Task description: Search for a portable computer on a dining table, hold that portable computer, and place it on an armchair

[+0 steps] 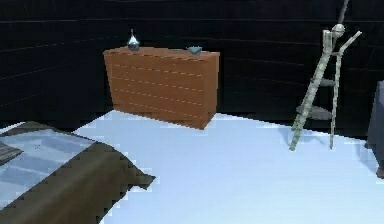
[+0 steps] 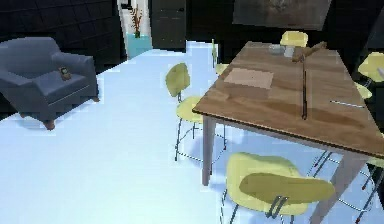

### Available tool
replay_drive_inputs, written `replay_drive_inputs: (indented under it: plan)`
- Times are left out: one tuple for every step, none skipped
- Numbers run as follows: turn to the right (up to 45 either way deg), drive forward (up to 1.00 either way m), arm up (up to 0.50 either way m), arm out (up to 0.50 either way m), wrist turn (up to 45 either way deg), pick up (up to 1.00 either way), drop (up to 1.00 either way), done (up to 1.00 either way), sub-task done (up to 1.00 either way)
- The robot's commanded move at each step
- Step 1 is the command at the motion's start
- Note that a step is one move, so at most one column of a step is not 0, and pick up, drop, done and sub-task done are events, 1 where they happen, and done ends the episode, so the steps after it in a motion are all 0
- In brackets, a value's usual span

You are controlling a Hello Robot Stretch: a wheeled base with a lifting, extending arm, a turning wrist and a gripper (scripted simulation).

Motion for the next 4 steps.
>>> replay_drive_inputs:
  plan:
    - [0.0, 0.35, 0.0, 0.0, 0.0, 0.0, 0.0, 0.0, 0.0]
    - [45.0, 0.0, 0.0, 0.0, 0.0, 0.0, 0.0, 0.0, 0.0]
    - [27.0, 0.0, 0.0, 0.0, 0.0, 0.0, 0.0, 0.0, 0.0]
    - [0.0, 1.0, 0.0, 0.0, 0.0, 0.0, 0.0, 0.0, 0.0]
